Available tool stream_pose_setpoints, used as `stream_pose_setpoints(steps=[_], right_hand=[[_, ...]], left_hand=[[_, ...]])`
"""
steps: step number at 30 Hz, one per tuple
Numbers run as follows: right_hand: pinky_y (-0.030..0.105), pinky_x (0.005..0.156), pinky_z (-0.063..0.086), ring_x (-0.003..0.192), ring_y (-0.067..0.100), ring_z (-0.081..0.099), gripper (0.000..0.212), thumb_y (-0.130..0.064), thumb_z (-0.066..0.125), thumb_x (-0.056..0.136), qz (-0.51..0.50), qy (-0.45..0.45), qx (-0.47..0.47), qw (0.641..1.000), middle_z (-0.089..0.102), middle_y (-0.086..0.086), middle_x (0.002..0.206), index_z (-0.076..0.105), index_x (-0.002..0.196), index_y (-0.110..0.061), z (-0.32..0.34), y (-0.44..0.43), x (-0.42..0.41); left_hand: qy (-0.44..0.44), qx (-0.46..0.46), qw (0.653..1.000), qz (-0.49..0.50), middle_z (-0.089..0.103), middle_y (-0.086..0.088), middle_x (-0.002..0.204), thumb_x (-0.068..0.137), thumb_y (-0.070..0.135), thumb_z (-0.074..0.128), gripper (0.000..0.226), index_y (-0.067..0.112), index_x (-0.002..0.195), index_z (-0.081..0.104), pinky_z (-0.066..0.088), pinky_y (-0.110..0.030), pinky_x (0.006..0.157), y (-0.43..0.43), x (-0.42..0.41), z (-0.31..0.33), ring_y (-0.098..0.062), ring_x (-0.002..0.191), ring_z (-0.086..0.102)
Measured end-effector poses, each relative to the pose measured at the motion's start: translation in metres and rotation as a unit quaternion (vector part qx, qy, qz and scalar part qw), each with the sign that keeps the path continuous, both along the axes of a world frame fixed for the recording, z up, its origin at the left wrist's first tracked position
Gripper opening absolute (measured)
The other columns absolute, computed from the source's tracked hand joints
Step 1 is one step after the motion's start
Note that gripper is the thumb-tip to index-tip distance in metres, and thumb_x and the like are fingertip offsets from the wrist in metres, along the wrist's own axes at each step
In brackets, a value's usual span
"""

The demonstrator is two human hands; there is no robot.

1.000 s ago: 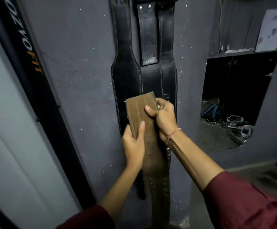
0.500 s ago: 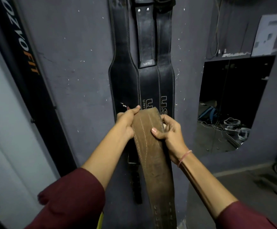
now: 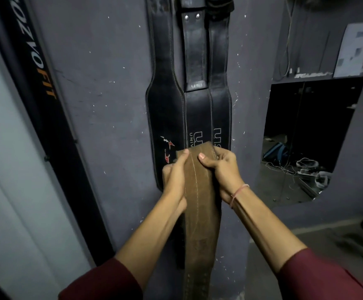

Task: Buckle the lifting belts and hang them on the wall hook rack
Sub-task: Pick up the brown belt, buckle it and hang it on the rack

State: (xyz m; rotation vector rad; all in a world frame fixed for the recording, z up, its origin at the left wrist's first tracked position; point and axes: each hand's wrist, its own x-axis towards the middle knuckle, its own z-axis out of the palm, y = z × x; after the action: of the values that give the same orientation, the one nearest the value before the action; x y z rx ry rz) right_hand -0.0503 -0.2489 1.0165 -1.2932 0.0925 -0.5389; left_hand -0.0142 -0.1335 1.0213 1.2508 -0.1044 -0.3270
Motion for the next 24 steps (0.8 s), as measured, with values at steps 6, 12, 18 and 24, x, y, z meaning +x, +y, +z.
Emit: stream_pose_setpoints(steps=[6, 12, 18, 24], right_hand=[[0.033, 0.072, 0.060, 0.090, 0.021, 0.071, 0.027, 0.006, 0.066, 0.086, 0.022, -0.067, -0.050, 0.996, 0.073, 0.008, 0.096, 0.062, 0.111, -0.001, -0.011, 0.000, -0.012], [0.035, 0.084, 0.059, 0.100, 0.025, 0.071, 0.034, 0.006, 0.069, 0.083, 0.029, -0.027, -0.070, 0.997, 0.073, 0.014, 0.109, 0.064, 0.116, -0.002, -0.054, -0.009, -0.017], [0.031, 0.077, 0.060, 0.095, 0.031, 0.072, 0.019, -0.007, 0.066, 0.090, 0.041, 0.051, -0.072, 0.995, 0.076, 0.014, 0.102, 0.070, 0.107, 0.001, -0.099, -0.003, -0.027], [0.035, 0.080, 0.061, 0.088, 0.023, 0.073, 0.020, -0.013, 0.063, 0.094, -0.008, -0.043, -0.088, 0.995, 0.075, 0.013, 0.099, 0.067, 0.107, 0.001, 0.008, -0.001, -0.005]], left_hand=[[0.089, -0.018, 0.989, -0.116, 0.074, -0.011, 0.071, 0.096, 0.047, 0.052, 0.044, 0.007, 0.089, 0.070, 0.052, -0.038, 0.068, 0.012, 0.029, 0.033, -0.024, 0.063, 0.071], [0.043, -0.062, 0.996, -0.038, 0.073, -0.019, 0.097, 0.090, 0.001, 0.055, 0.036, 0.000, 0.125, 0.061, 0.059, -0.036, 0.057, 0.001, 0.032, 0.035, -0.030, 0.077, 0.072], [-0.064, -0.084, 0.994, -0.015, 0.072, -0.017, 0.104, 0.096, 0.015, 0.060, 0.019, 0.008, 0.111, 0.067, 0.056, -0.053, 0.089, 0.000, 0.027, 0.022, -0.034, 0.094, 0.069], [-0.130, -0.101, 0.986, -0.023, 0.070, -0.017, 0.113, 0.099, 0.009, 0.053, 0.015, 0.014, 0.111, 0.060, 0.056, -0.054, 0.090, -0.004, 0.011, 0.020, -0.032, 0.099, 0.068]])
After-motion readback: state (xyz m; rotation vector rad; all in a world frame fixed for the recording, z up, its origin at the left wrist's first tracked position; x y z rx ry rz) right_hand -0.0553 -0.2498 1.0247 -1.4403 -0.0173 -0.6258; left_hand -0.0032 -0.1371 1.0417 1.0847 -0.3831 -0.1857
